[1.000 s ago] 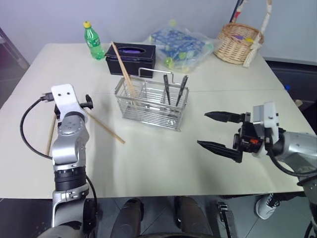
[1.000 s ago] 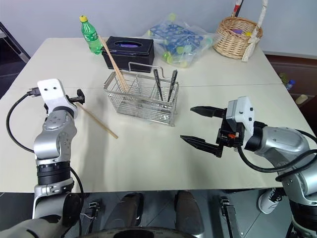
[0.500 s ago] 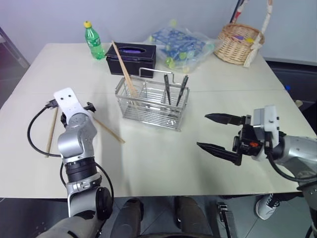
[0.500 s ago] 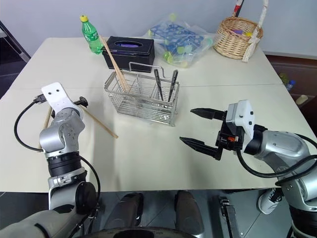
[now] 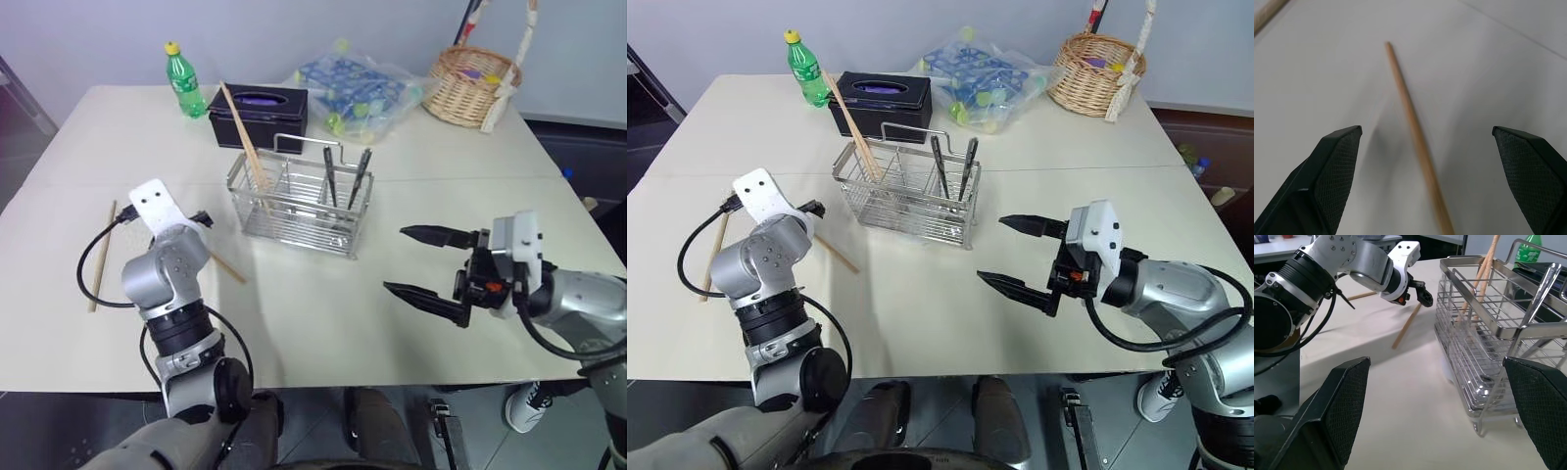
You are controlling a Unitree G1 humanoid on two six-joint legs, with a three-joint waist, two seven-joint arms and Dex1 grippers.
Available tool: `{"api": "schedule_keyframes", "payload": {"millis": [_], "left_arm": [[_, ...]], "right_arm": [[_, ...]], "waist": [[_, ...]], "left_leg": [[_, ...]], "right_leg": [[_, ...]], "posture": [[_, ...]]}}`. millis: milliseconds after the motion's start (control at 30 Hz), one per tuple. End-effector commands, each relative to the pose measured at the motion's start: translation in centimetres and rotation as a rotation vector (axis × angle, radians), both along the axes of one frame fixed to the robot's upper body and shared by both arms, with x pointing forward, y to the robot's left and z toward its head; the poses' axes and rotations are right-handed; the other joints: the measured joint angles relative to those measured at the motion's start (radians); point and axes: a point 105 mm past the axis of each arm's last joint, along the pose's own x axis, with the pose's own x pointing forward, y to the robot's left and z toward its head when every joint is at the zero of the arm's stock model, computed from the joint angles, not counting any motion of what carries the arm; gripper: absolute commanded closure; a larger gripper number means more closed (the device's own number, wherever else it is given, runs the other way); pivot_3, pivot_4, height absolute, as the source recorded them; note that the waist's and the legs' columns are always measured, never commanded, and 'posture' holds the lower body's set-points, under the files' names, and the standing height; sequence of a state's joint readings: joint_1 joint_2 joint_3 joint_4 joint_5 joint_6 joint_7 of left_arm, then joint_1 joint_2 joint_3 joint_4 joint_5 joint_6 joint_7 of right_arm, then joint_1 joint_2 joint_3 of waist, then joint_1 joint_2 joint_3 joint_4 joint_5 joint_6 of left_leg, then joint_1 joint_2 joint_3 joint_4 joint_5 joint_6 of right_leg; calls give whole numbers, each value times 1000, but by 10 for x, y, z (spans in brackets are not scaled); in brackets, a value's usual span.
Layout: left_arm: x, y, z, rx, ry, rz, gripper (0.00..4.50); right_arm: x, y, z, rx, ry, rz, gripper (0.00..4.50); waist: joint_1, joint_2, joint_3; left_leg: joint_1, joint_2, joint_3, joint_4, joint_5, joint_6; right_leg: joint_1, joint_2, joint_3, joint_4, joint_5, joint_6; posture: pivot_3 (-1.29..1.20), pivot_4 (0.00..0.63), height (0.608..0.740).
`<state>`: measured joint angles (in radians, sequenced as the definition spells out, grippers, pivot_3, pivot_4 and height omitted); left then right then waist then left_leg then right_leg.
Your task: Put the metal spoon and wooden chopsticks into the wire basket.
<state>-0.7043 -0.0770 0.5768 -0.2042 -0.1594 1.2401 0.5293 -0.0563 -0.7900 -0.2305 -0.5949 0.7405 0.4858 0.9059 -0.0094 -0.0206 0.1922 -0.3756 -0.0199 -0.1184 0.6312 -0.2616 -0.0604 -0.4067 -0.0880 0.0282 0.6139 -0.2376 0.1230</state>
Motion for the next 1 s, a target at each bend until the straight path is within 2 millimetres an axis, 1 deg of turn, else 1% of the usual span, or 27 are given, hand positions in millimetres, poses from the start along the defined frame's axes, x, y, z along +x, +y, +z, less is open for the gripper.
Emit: {"api": "schedule_keyframes", "payload": {"millis": [33,100,233,433,533,700,833,1000], "left_arm": [[-5,7,17,15,-22,47,0],[-7,7,19,21,-16,52,0],[-11,5,12,-13,26,55,0],[-18,9,4,29,106,45,0],[-18,10,3,64,134,36,0],[-19,9,-1,70,149,26,0],[-21,10,-11,52,169,30,0],[-23,9,-18,39,186,31,0]], "right_arm": [[-1,4,8,8,-51,14,57],[-1,5,8,10,-53,14,57],[1,7,8,15,-58,16,57],[3,8,7,19,-59,18,57],[5,9,7,22,-63,17,57],[6,10,8,26,-68,15,57],[7,10,9,30,-71,11,57],[6,9,8,29,-69,6,57]], "waist": [[0,-1,0],[-1,-1,1],[0,-1,1],[-1,-2,1],[-1,-2,1],[0,-2,1],[-1,-2,1],[0,-2,1]], "left_leg": [[0,0,0,0,0,0],[0,0,0,0,0,0],[0,0,0,0,0,-1],[0,0,0,0,0,-1],[0,0,0,0,0,-1],[0,0,0,0,1,-1],[0,0,0,0,1,-1],[0,0,0,0,1,-1]], "right_leg": [[0,0,0,0,0,0],[0,0,0,0,0,0],[0,0,0,0,0,0],[0,0,0,0,0,0],[0,0,0,0,0,0],[0,0,0,0,0,0],[0,0,0,0,0,0],[0,0,0,0,0,0]], "posture": [[0,150,740],[0,150,740],[0,150,740],[0,150,740],[0,150,740],[0,150,740],[0,150,740],[0,150,740]]}}
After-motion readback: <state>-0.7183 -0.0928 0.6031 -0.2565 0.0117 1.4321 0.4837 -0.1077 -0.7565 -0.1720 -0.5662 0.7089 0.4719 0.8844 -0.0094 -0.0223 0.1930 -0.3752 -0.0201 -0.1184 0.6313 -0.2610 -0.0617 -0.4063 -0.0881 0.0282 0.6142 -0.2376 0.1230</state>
